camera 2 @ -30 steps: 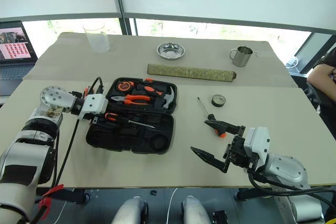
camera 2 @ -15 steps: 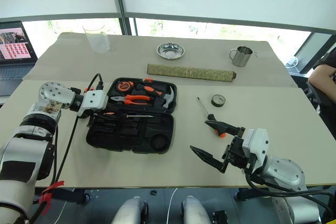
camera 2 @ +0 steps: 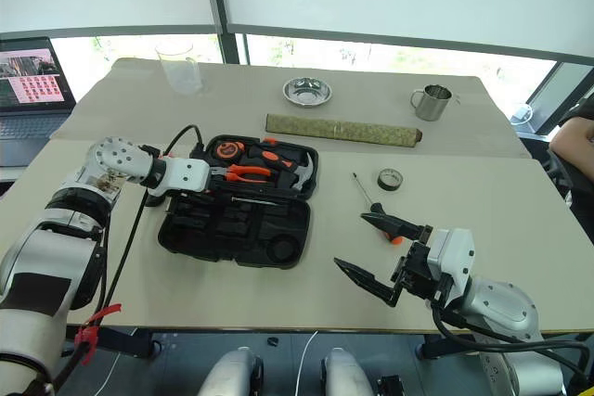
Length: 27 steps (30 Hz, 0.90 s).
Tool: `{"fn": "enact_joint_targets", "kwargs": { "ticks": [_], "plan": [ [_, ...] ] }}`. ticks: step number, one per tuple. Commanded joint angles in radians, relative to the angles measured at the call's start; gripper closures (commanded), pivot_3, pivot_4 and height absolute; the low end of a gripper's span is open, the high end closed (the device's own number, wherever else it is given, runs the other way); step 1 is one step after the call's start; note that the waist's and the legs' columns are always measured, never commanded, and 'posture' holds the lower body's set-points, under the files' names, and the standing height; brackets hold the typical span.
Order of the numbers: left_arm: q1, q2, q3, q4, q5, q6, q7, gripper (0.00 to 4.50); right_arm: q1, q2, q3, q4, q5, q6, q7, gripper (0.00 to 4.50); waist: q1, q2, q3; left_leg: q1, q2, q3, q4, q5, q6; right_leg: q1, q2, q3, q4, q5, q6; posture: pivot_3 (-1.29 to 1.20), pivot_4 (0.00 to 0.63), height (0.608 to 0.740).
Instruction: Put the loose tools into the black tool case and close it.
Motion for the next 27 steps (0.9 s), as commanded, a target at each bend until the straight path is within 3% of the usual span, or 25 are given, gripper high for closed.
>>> {"fn": "enact_joint_targets", "kwargs": {
  "ticks": [1,6,14,17,20,21,22,24,27],
  "plan": [
    [0.005,-0.005,0.005,0.003,-0.009,0.016,-0.009,3.45,-0.011,0.000,-0.002,-0.036,0.002,-0.019,-0.007,0.00,0.000,0.000,0.000,0.000,0.000,0.000,0.000,0.000,0.000,0.000,0.000,0.000,0.000,0.000,0.000,0.00,0.150,0.740],
    [0.012,-0.032,0.135,-0.014,-0.164,0.041,-0.026,1.57,-0.023,0.002,0.009,-0.032,0.002,-0.015,-0.008,0.00,0.001,0.000,0.000,-0.001,0.000,0.000,0.000,0.000,0.000,-0.001,0.000,0.000,0.000,0.000,0.000,0.00,0.150,0.740],
    [0.069,-0.027,0.253,-0.048,-0.299,0.138,-0.102,1.57,-0.016,-0.003,0.014,-0.031,0.009,-0.011,-0.005,0.00,-0.010,0.000,0.000,-0.005,0.000,-0.002,0.001,0.000,0.000,-0.004,0.000,-0.001,0.000,0.000,0.000,0.00,0.150,0.740],
    [0.098,-0.042,0.273,-0.065,-0.321,0.192,-0.091,2.28,-0.022,0.000,0.020,-0.027,0.006,-0.012,-0.008,0.00,-0.017,0.000,0.001,-0.004,0.000,-0.002,0.000,0.000,0.000,-0.004,0.000,-0.001,0.001,0.000,0.000,0.00,0.150,0.740],
    [0.131,-0.066,0.270,-0.078,-0.311,0.226,-0.040,3.41,-0.028,0.003,0.023,-0.024,0.004,-0.013,-0.012,0.00,-0.018,0.000,0.001,-0.004,0.000,-0.002,0.001,0.000,0.000,-0.004,0.000,-0.001,0.001,0.000,0.000,0.00,0.150,0.740],
    [0.141,-0.072,0.267,-0.080,-0.304,0.228,-0.024,3.51,-0.027,0.003,0.023,-0.024,0.003,-0.014,-0.012,0.00,-0.017,0.000,0.001,-0.004,0.000,-0.002,0.001,0.000,0.000,-0.004,0.000,-0.001,0.001,0.000,0.000,0.00,0.150,0.740],
    [0.151,-0.076,0.262,-0.083,-0.295,0.231,-0.011,4.10,-0.025,0.004,0.023,-0.024,0.002,-0.016,-0.013,0.00,-0.015,0.000,0.001,-0.005,0.000,-0.002,0.001,0.000,0.000,-0.005,0.000,-0.001,0.001,0.000,0.000,0.00,0.150,0.740],
    [0.171,-0.079,0.245,-0.092,-0.271,0.235,0.018,4.45,-0.019,0.005,0.021,-0.026,0.000,-0.019,-0.016,0.00,-0.015,0.000,0.001,-0.005,0.000,-0.003,0.001,0.000,0.000,-0.004,0.000,-0.001,0.000,0.000,0.000,0.00,0.150,0.740],
    [0.194,-0.083,0.225,-0.103,-0.251,0.243,0.045,4.45,-0.008,0.009,0.021,-0.032,-0.003,-0.024,-0.023,0.00,-0.013,0.000,0.001,-0.004,0.000,-0.003,0.001,0.000,0.000,-0.004,0.000,-0.001,0.000,0.000,0.000,0.00,0.150,0.740]
  ]
}}
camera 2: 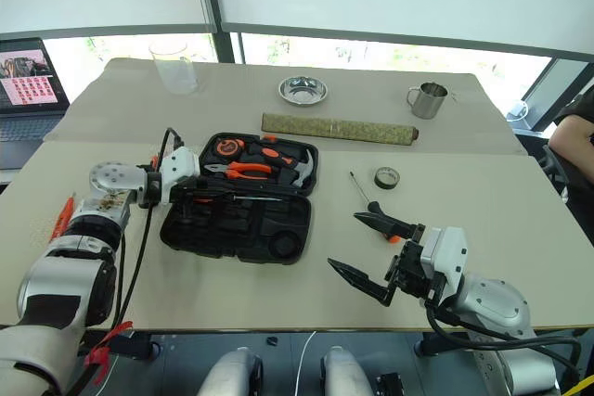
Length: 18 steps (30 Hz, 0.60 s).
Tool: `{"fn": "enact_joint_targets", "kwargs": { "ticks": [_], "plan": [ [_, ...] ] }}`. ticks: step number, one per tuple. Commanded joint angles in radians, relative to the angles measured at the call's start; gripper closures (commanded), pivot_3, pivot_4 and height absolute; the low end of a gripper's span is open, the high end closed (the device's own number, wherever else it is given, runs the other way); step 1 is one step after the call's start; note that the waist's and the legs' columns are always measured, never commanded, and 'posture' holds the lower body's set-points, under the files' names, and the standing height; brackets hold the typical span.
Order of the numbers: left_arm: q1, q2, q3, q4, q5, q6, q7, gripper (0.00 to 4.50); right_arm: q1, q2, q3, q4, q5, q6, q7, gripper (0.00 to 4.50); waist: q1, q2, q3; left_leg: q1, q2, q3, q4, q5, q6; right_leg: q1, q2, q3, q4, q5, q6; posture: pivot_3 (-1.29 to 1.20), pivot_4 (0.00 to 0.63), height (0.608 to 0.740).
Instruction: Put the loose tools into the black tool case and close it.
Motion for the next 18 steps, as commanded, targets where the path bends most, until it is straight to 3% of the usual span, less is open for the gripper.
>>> {"fn": "enact_joint_targets", "kwargs": {
  "ticks": [1,13,17,18],
  "plan": [
    [0.021,-0.002,-0.032,-0.028,0.032,0.009,0.029,4.45,0.006,0.005,-0.012,-0.033,-0.004,-0.025,-0.010,0.00,0.000,0.000,0.000,0.000,0.000,0.000,0.000,0.000,0.000,0.000,0.000,0.000,0.000,0.000,0.000,0.00,0.150,0.740],
    [0.081,-0.044,-0.116,-0.103,0.100,0.029,0.152,4.45,0.002,0.028,0.000,-0.023,-0.021,-0.040,-0.026,0.00,0.015,0.003,-0.001,0.009,-0.001,0.000,0.000,0.000,0.000,0.010,-0.001,0.000,-0.001,0.000,0.001,0.00,0.150,0.740],
    [0.107,-0.049,-0.050,-0.161,-0.004,0.050,0.121,4.45,-0.002,0.043,-0.015,-0.018,-0.020,-0.043,-0.042,0.00,0.015,0.005,-0.002,0.016,-0.001,0.000,-0.001,0.000,0.000,0.018,-0.001,0.000,-0.004,-0.006,0.009,0.00,0.150,0.740],
    [0.110,-0.045,-0.027,-0.175,-0.039,0.048,0.101,4.21,-0.001,0.043,-0.026,-0.018,-0.016,-0.041,-0.046,0.00,0.014,0.005,-0.002,0.016,-0.001,0.000,-0.001,0.000,0.000,0.018,-0.001,0.000,-0.004,-0.006,0.009,0.00,0.150,0.740]
  ]
}}
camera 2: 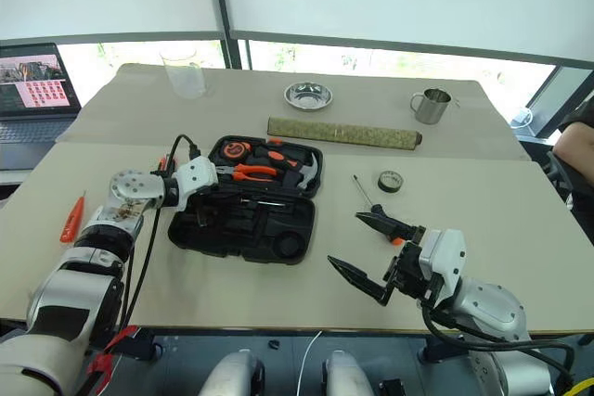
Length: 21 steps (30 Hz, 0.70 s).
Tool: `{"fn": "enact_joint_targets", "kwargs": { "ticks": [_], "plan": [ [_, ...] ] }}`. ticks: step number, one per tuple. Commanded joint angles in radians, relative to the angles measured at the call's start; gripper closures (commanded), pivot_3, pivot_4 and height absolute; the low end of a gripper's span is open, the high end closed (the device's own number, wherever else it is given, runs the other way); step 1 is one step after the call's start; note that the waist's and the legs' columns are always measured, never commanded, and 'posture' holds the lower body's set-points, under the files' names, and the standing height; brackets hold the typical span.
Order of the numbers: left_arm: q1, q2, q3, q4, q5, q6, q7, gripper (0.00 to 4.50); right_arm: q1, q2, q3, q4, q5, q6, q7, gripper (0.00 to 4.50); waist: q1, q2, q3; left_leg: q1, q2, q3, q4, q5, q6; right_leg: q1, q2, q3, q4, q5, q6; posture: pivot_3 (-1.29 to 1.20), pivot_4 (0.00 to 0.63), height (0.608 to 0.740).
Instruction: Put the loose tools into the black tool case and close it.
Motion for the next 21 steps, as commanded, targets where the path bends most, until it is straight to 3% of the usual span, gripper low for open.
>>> {"fn": "enact_joint_targets", "kwargs": {
  "ticks": [1,5,8,13,17,21],
  "plan": [
    [0.033,-0.012,0.058,-0.052,-0.107,0.014,-0.075,3.94,-0.003,0.003,-0.044,-0.018,0.019,-0.018,-0.023,0.00,-0.002,0.000,0.000,-0.001,0.000,0.000,0.000,0.000,0.000,0.000,0.000,0.000,0.000,0.000,0.000,0.00,0.150,0.740],
    [0.078,0.040,0.167,-0.227,-0.307,0.102,-0.232,2.63,0.059,-0.020,-0.152,-0.011,0.052,0.000,-0.035,0.00,-0.004,0.000,0.001,-0.005,0.000,0.000,0.000,0.000,0.000,-0.004,0.000,0.000,-0.001,0.004,-0.007,0.00,0.150,0.740],
    [0.161,0.108,0.187,-0.387,-0.372,0.172,-0.305,1.74,0.136,-0.022,-0.226,0.000,0.048,-0.013,-0.041,0.00,-0.009,0.000,0.001,-0.009,0.001,-0.001,0.000,0.000,0.000,-0.008,0.000,0.000,-0.001,0.005,-0.008,0.00,0.150,0.740],
    [0.432,0.225,0.270,-0.740,-0.549,0.369,-0.372,0.03,0.317,0.010,-0.330,0.020,-0.001,-0.062,-0.046,0.00,-0.024,0.007,0.003,-0.007,0.001,0.000,-0.003,-0.001,0.001,-0.007,-0.001,0.000,-0.002,0.004,-0.008,0.00,0.150,0.740],
    [0.673,0.284,0.364,-0.872,-0.598,0.408,-0.362,0.03,0.439,0.042,-0.349,0.049,-0.121,-0.033,-0.135,0.00,-0.031,0.010,0.004,-0.004,0.004,0.000,-0.005,-0.001,0.001,-0.006,-0.002,0.000,-0.002,-0.001,-0.006,0.00,0.150,0.740],
    [0.760,0.291,0.417,-0.860,-0.613,0.402,-0.352,0.03,0.413,0.028,-0.310,0.069,-0.141,0.024,-0.167,0.00,-0.026,0.012,0.006,0.000,0.004,0.001,-0.006,-0.001,0.000,-0.004,-0.003,0.001,-0.002,-0.007,-0.006,0.00,0.150,0.740]
  ]
}}
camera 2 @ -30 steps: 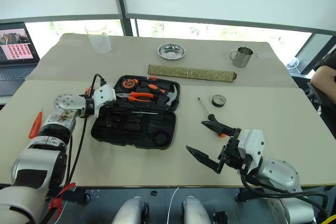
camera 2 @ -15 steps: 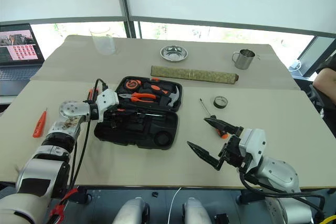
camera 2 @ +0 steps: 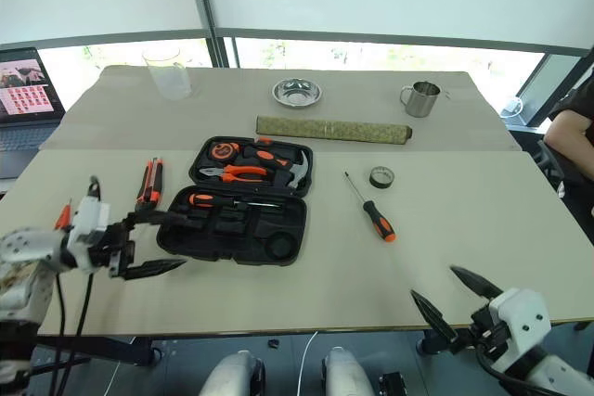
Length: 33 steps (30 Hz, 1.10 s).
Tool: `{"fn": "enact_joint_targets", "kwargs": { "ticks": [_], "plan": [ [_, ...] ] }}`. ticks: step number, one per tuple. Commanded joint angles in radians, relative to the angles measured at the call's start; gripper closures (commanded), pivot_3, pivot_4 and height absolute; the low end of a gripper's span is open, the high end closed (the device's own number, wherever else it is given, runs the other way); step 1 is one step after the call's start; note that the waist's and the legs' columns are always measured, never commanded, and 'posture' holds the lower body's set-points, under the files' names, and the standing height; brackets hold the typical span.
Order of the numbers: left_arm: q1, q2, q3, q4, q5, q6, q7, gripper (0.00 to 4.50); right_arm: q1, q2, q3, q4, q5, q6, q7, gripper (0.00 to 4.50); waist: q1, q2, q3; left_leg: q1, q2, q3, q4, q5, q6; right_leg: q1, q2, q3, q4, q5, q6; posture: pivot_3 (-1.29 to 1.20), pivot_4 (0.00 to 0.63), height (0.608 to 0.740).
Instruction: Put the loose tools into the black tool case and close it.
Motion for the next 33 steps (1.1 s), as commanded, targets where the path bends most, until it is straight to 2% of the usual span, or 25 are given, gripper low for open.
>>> {"fn": "enact_joint_targets", "kwargs": {
  "ticks": [1,6,9,14,18,20,25,29,33],
  "plan": [
    [0.037,0.020,0.062,-0.039,-0.036,-0.005,0.013,0.03,-0.073,-0.031,0.023,-0.012,-0.003,0.059,-0.029,0.00,0.001,0.001,0.001,0.001,0.000,0.000,0.000,0.000,0.000,0.000,-0.001,0.000,0.000,-0.002,-0.003,0.00,0.150,0.740],
    [0.029,0.013,0.074,-0.130,-0.082,0.054,0.053,0.03,-0.324,-0.131,0.104,0.001,0.012,0.292,-0.086,0.00,0.000,0.002,0.002,0.002,0.000,0.003,0.001,0.000,0.000,0.001,-0.001,0.002,0.000,-0.001,-0.002,0.00,0.150,0.740],
    [0.047,0.001,0.052,-0.220,-0.106,0.090,0.068,0.03,-0.554,-0.200,0.237,0.072,-0.021,0.481,-0.102,0.00,-0.001,0.003,0.003,0.001,-0.001,0.004,0.000,0.000,0.000,0.000,-0.001,0.003,0.000,0.002,0.003,0.00,0.150,0.740],
    [0.074,-0.019,0.040,-0.318,-0.121,0.128,0.116,0.03,-0.774,-0.221,0.375,0.233,-0.089,0.580,-0.110,0.00,-0.001,0.002,0.005,-0.002,-0.002,0.004,-0.004,0.000,0.000,-0.004,0.001,0.003,-0.001,0.006,-0.003,0.00,0.150,0.740],
    [0.098,-0.026,0.042,-0.376,-0.124,0.148,0.150,0.00,-0.889,-0.206,0.468,0.384,-0.153,0.563,-0.093,0.89,0.000,0.002,0.005,-0.005,-0.003,0.004,-0.006,0.000,0.001,-0.007,0.001,0.003,-0.003,0.006,-0.003,0.00,0.150,0.740],
    [0.107,-0.026,0.047,-0.390,-0.125,0.152,0.162,0.00,-0.914,-0.197,0.483,0.405,-0.165,0.550,-0.088,1.66,-0.002,0.001,0.005,-0.011,-0.003,0.004,-0.005,0.000,0.001,-0.013,0.001,0.003,-0.003,0.007,-0.002,0.00,0.150,0.740],
    [0.132,-0.025,0.068,-0.417,-0.134,0.157,0.189,0.00,-0.911,-0.198,0.449,0.363,-0.148,0.565,-0.081,3.37,-0.003,0.001,0.005,-0.013,-0.003,0.004,-0.005,0.000,0.001,-0.015,0.001,0.003,-0.003,0.008,-0.002,0.00,0.150,0.740],
    [0.148,-0.038,0.077,-0.433,-0.144,0.152,0.216,0.00,-0.873,-0.213,0.398,0.320,-0.148,0.495,-0.078,3.46,0.000,0.001,0.005,-0.013,-0.003,0.004,-0.005,0.000,0.001,-0.015,0.001,0.003,-0.003,0.008,-0.002,0.00,0.150,0.740],
    [0.169,-0.059,0.106,-0.442,-0.168,0.166,0.263,0.00,-0.857,-0.207,0.349,0.176,-0.051,0.311,0.069,3.46,-0.003,0.002,0.005,-0.015,-0.004,0.004,-0.005,0.000,0.001,-0.016,0.001,0.003,-0.003,0.008,-0.002,0.00,0.150,0.740]
  ]
}}
